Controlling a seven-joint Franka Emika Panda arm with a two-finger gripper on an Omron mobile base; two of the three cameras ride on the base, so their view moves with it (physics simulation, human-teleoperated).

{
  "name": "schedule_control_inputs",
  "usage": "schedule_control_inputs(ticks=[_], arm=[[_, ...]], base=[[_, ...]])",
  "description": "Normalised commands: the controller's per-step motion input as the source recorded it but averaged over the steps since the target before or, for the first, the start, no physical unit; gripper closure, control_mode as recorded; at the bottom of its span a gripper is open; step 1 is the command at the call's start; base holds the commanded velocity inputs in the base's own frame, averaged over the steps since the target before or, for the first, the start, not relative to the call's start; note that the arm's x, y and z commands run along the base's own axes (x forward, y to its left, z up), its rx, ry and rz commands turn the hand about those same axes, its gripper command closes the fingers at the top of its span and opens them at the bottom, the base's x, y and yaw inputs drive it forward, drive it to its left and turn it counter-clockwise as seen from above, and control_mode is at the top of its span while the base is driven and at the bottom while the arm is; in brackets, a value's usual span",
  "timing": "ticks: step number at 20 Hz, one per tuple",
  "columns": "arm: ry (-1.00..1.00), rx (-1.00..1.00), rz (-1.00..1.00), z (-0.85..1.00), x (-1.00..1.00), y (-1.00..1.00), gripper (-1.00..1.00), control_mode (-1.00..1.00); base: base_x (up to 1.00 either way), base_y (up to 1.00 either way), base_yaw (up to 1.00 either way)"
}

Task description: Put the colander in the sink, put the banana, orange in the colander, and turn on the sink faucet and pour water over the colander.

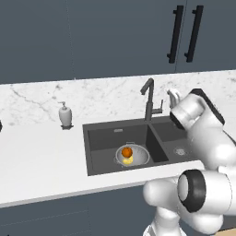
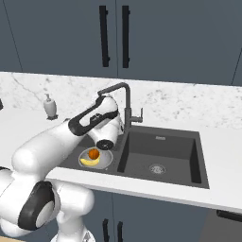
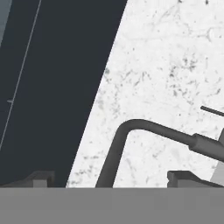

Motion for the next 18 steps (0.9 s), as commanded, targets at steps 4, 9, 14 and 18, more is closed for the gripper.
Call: schedule_control_inputs(ticks=[4,9,14,18], arm=[[0.26,-0.05,-0.1,0.11,-0.45,-0.68,-1.0,-1.0],[0.43,-0.25,-0.08,0.0,-0.07,-0.69,-1.0,-1.0],[0.7,-0.11,-0.01,-0.06,0.0,-0.63,-1.0,-1.0],[0.58,0.02,0.05,-0.12,-0.1,-0.54,-1.0,-1.0]], base=[[0.0,0.0,0.0],[0.0,0.0,0.0],[0.0,0.0,0.0],[0.0,0.0,0.0]])
